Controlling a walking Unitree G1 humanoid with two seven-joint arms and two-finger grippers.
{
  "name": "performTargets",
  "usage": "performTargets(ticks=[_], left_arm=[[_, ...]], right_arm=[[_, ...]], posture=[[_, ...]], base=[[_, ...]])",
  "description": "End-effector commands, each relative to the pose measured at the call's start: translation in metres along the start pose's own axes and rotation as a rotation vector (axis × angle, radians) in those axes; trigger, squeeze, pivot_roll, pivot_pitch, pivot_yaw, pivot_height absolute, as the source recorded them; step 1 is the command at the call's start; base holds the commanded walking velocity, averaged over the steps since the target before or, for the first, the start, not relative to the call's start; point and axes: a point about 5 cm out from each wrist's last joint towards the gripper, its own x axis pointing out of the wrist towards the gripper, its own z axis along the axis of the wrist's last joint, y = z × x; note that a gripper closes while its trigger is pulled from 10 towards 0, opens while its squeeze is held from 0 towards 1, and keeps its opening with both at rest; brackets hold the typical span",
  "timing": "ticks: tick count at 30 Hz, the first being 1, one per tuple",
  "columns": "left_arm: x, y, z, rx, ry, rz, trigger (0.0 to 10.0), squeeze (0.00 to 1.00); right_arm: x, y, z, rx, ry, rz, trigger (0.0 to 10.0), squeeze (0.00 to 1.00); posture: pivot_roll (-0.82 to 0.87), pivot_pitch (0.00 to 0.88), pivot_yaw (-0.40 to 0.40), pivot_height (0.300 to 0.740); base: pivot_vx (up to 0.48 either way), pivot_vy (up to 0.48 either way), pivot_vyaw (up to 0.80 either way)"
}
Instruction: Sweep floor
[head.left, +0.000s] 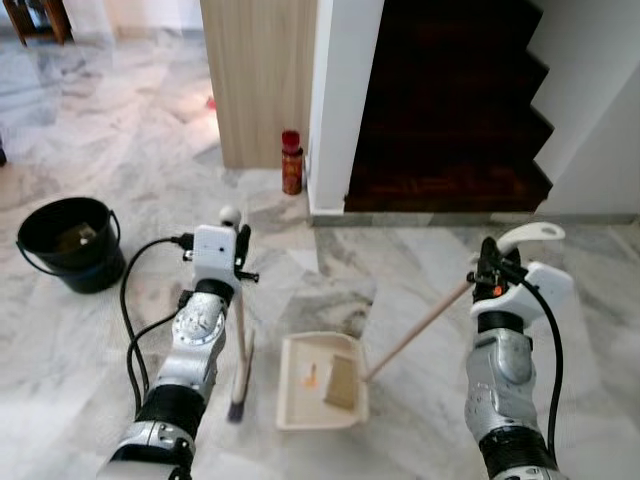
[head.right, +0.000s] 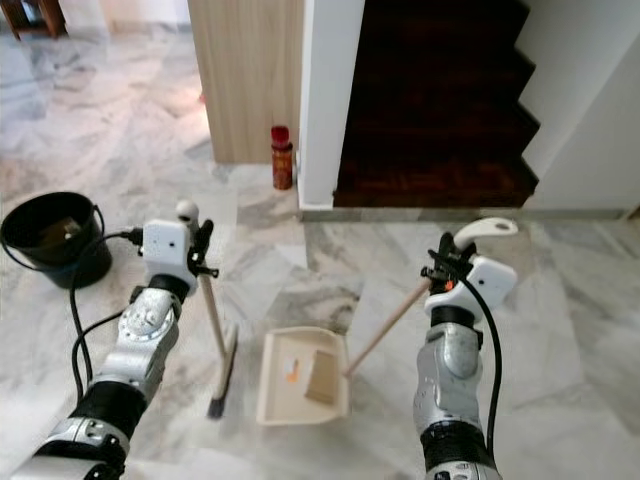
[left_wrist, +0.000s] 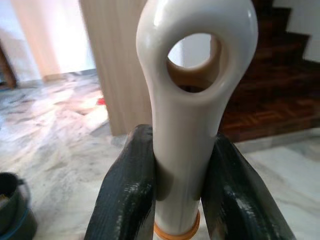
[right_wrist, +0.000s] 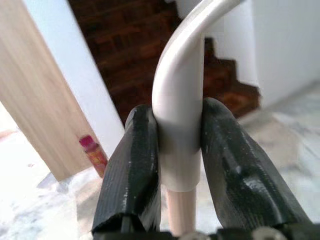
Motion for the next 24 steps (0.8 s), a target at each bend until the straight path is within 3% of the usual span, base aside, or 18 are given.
performTargets(ticks=[1,24], left_arm=[[0.0043,-0.0008,0.0129,0.002,-0.055,-0.008,10.0,0.00],[0.0031,0.0010,0.0141,0.002,-0.054,-0.002,10.0,0.00]], right_arm=[[0.0091,0.0047,0.0159,0.010,-0.067,0.013,10.0,0.00],[0.0102,0.0067,0.0166,0.009,-0.062,0.021,10.0,0.00]], posture=[[0.08,0.059,-0.064,0.740],[0.08,0.062,-0.070,0.740]], base=[[0.000,0.375,0.00],[0.000,0.375,0.00]])
